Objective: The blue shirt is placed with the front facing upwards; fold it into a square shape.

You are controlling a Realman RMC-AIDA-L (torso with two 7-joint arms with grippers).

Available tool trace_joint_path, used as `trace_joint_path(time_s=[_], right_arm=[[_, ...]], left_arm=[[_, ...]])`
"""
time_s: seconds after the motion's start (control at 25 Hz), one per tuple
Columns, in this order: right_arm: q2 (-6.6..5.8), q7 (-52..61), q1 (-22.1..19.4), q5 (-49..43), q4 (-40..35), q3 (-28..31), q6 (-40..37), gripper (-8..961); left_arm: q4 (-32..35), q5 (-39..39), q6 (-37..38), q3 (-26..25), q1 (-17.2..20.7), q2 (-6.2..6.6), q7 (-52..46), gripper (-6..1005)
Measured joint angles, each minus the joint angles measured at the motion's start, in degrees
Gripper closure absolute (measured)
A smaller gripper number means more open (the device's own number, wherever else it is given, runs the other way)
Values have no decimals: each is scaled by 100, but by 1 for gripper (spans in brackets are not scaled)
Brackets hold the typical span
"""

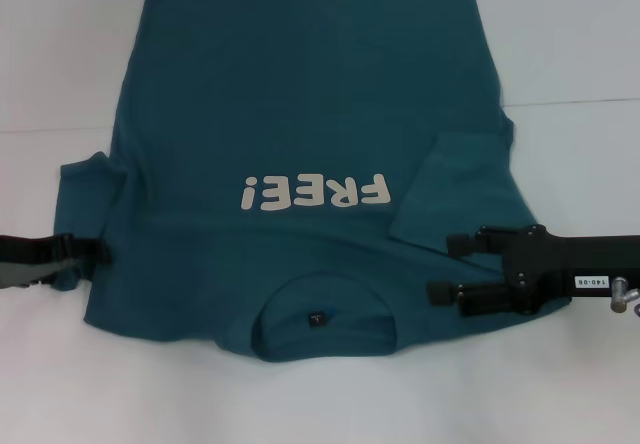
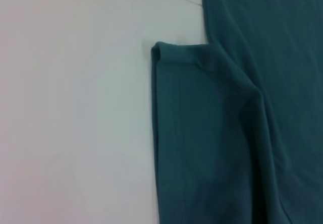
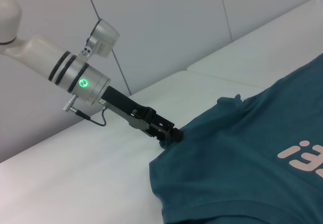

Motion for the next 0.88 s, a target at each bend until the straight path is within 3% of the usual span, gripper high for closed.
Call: trace_joint_path(time_s=[0.72,0.88], right_arm=[[0,4,1,5,61,-11,-15,7],[0,9,-20,14,61,-11,-33,7]], left_arm=[[-45,-13,-24,-3,-21,-9,-12,293],[-107,-24,-28,-14,-11,-9,-14,485]])
